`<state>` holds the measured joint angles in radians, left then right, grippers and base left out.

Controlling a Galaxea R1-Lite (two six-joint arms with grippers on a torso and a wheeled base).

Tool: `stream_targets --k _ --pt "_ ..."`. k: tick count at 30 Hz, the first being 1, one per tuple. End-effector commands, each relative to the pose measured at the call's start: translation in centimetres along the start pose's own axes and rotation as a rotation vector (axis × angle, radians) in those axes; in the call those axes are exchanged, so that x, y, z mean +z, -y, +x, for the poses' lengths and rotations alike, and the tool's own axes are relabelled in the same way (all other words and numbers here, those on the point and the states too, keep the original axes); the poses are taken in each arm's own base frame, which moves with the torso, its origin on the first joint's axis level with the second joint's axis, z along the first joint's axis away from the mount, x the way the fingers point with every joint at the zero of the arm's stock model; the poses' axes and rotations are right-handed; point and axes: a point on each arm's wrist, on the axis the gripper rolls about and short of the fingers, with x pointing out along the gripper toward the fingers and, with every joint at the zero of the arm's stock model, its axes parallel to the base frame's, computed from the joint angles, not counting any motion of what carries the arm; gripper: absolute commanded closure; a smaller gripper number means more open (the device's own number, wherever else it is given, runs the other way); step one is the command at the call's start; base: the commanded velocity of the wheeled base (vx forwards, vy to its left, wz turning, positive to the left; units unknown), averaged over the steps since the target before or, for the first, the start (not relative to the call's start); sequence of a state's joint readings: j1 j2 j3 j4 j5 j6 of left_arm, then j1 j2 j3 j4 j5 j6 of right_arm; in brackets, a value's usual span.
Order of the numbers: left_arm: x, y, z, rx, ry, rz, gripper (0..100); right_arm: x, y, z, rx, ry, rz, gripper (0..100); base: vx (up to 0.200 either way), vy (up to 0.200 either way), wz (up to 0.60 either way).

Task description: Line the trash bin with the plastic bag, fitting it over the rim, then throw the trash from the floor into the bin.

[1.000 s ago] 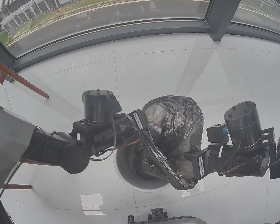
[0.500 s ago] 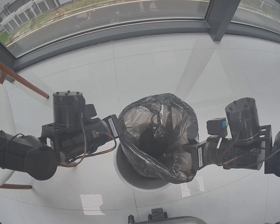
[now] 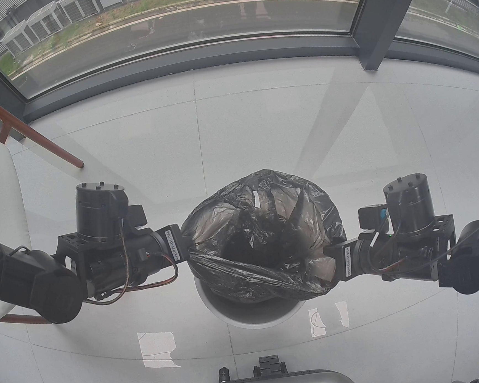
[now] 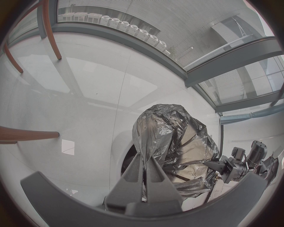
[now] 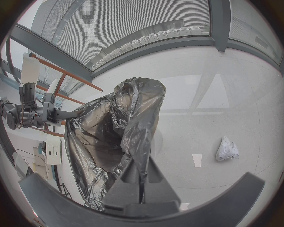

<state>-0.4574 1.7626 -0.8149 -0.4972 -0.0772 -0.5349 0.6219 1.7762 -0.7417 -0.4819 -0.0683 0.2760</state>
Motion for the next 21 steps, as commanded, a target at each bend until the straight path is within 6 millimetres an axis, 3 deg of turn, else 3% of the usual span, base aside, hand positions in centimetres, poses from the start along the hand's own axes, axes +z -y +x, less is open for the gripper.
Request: stream_targets --k 1,7,21 --pt "-0.7 -0.4 0.1 0.011 -0.026 -0.002 100 -0.4 0.4 1.2 -0.013 -0.006 0.006 100 0.0 0.0 0.0" --pt "-1.7 -1.2 1.1 0.045 -0.066 -0.007 100 -0.6 1.1 2.5 -0.003 0.014 0.02 100 0.0 0.0 0.0" --pt "-2.2 -2.2 1.0 0.081 -0.083 -0.016 100 -1.4 2.8 4.3 -0.044 -0.031 0.044 100 0.0 0.0 0.0"
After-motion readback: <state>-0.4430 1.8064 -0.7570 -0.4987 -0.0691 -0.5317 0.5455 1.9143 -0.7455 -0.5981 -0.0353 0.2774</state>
